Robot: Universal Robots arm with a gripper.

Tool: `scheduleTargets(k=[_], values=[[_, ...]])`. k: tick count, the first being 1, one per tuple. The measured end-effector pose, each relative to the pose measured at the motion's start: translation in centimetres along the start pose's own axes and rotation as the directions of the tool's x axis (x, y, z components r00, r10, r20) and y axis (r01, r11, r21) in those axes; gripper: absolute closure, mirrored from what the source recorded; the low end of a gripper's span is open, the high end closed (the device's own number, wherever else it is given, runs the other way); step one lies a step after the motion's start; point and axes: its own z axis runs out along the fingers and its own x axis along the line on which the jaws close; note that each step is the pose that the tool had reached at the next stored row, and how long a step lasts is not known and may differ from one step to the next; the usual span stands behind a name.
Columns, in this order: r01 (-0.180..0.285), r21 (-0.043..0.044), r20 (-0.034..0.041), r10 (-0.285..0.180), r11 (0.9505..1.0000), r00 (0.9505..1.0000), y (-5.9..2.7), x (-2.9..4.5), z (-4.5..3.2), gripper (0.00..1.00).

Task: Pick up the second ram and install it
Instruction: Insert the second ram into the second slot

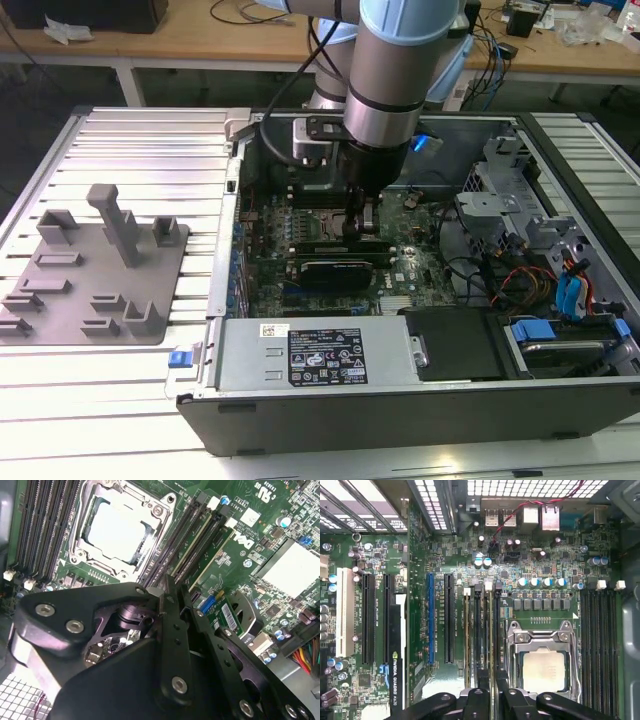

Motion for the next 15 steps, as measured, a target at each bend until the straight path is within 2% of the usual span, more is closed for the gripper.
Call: scheduleTargets(k=[2, 3, 6, 8, 15], values=[[0.000, 0.0000, 0.0000, 0.000, 1.0000, 1.0000, 0.00, 0.00, 0.00, 0.85], [0.000, 0.0000, 0.0000, 0.000, 1.0000, 1.0000, 0.00, 0.00, 0.00, 0.92], [0.000, 0.0019, 0.0016, 0.000, 1.0000, 1.0000, 0.06, 0.00, 0.01, 0.92], [0.001, 0.0152, 0.0045, -0.001, 0.9999, 1.0000, 0.11, 0.00, 0.03, 0.92], [0.001, 0.0179, 0.0043, -0.001, 0.9998, 1.0000, 0.12, 0.00, 0.02, 0.92]])
